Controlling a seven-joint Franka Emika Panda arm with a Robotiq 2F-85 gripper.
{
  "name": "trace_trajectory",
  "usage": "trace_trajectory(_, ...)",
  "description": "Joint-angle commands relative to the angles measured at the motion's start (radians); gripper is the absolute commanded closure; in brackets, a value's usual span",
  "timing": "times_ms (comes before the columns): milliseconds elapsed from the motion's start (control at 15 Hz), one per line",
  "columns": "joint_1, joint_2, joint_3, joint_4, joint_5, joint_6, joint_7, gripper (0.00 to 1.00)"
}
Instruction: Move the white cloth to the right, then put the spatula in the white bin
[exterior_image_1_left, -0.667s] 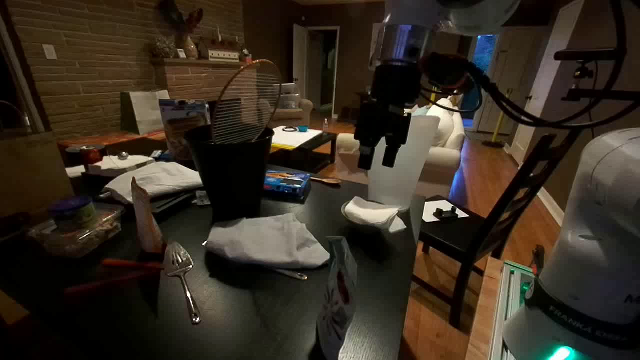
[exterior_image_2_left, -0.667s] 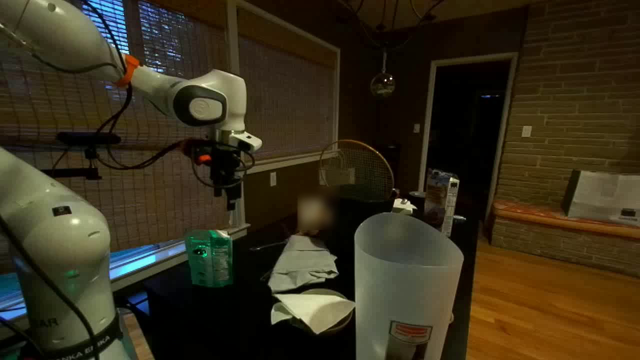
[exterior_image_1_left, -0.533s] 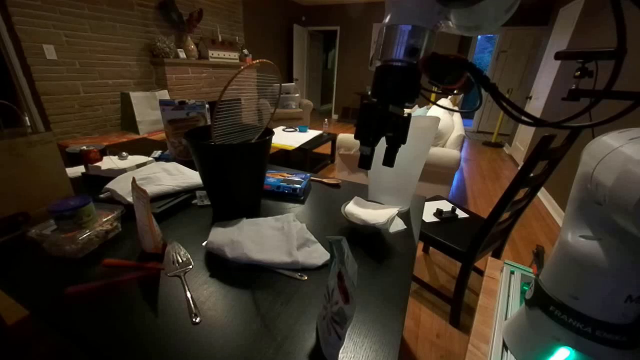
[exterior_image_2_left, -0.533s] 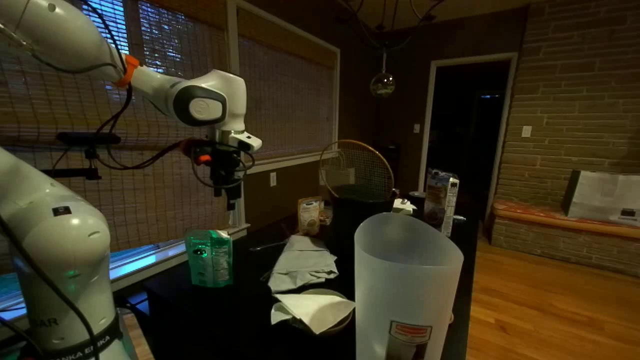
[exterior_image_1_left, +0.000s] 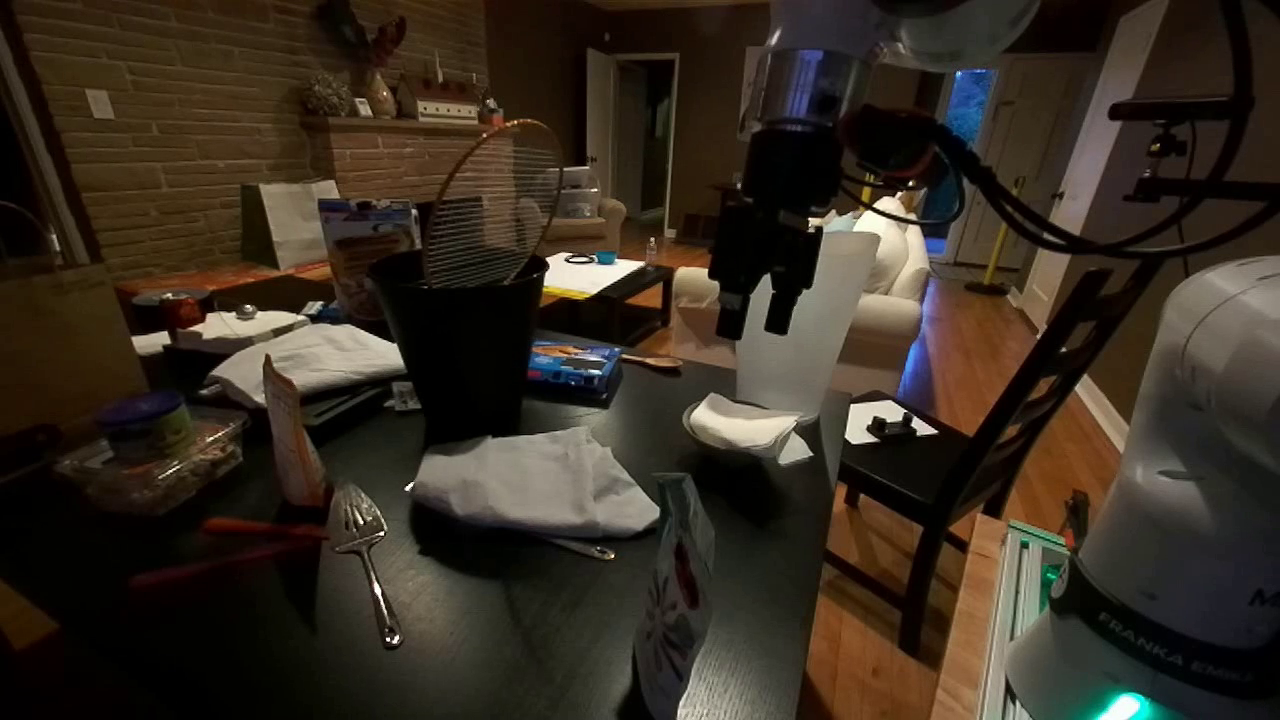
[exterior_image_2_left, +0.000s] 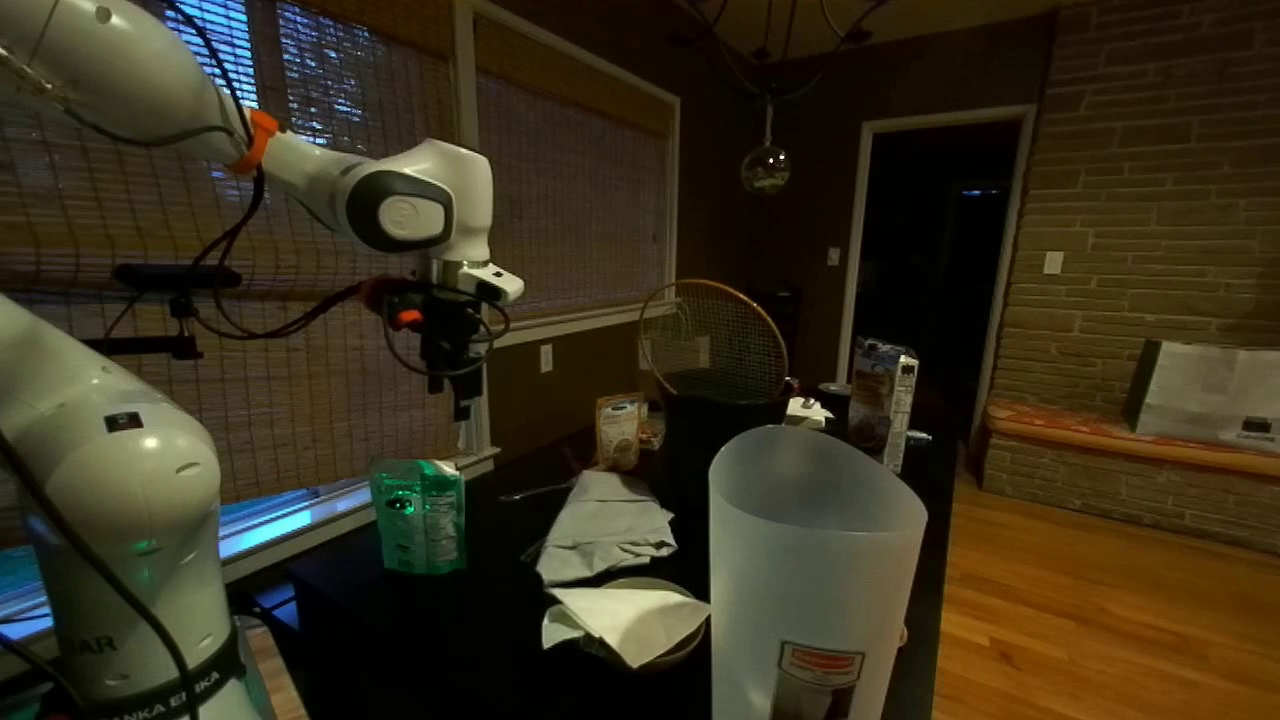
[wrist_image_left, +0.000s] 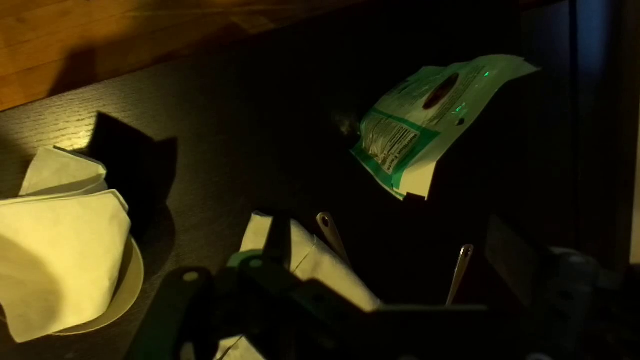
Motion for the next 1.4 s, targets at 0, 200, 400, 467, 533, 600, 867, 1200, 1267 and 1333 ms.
trace_trajectory(0, -0.011, 0.0, 0.009, 0.002, 0.006, -0.004, -0.006, 0.0)
trace_trajectory(200, -0.011, 0.0, 0.009, 0.002, 0.006, -0.004, -0.006, 0.0)
trace_trajectory(400, -0.012, 0.031, 0.0, 0.002, 0.03, 0.041, -0.001, 0.0)
trace_trajectory(467, -0.027, 0.08, 0.0, 0.001, 0.029, 0.115, 0.003, 0.0)
trace_trajectory(533, -0.037, 0.12, 0.0, 0.0, 0.022, 0.187, 0.002, 0.0)
trace_trajectory(600, -0.027, 0.191, -0.017, 0.007, 0.048, 0.279, -0.024, 0.0)
trace_trajectory(867, 0.049, 0.431, -0.069, 0.056, 0.193, 0.51, -0.119, 0.0)
trace_trajectory(1200, 0.06, 0.546, -0.051, 0.084, 0.354, 0.599, -0.204, 0.0)
trace_trajectory(1267, 0.061, 0.596, -0.044, 0.119, 0.402, 0.602, -0.232, 0.0)
trace_trajectory(1333, 0.059, 0.633, -0.039, 0.147, 0.42, 0.604, -0.242, 0.0)
